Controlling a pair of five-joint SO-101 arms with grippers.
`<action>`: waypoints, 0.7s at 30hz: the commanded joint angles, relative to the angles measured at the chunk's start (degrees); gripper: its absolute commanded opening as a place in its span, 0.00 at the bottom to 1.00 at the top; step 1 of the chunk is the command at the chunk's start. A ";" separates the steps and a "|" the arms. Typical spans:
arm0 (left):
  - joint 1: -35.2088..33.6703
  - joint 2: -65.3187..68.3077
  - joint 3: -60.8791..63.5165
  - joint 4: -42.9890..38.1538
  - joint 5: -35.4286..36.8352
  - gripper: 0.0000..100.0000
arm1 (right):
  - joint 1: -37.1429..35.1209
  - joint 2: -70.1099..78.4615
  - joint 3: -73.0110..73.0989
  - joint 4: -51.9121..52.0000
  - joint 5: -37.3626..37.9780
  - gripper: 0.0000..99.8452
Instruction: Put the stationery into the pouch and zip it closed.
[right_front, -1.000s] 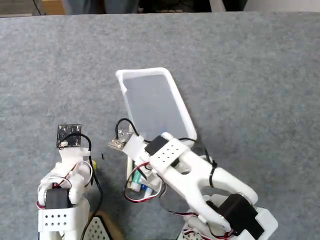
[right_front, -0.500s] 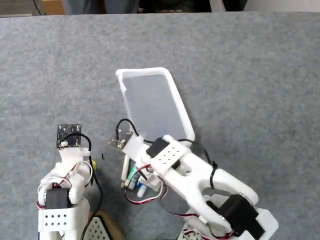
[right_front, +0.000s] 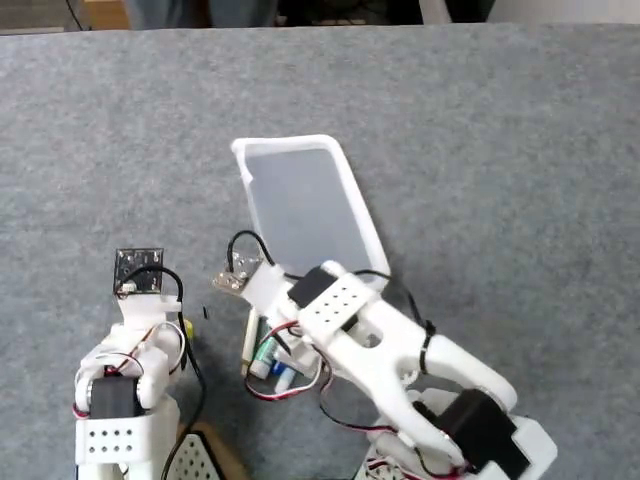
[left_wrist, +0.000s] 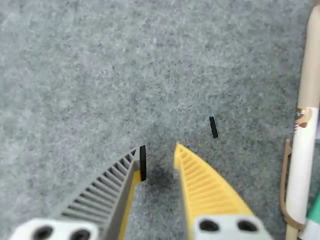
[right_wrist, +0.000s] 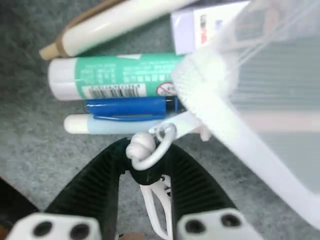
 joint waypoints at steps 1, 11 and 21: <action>-0.66 0.00 -7.08 1.85 -0.88 0.20 | 3.25 -6.11 -4.53 3.69 -1.41 0.01; -0.75 0.00 -29.58 6.68 -6.86 0.22 | 12.75 -26.42 -12.18 14.86 -1.41 0.01; -0.22 -0.35 -34.07 6.68 5.01 0.22 | 11.96 -33.54 -18.42 13.71 -1.32 0.01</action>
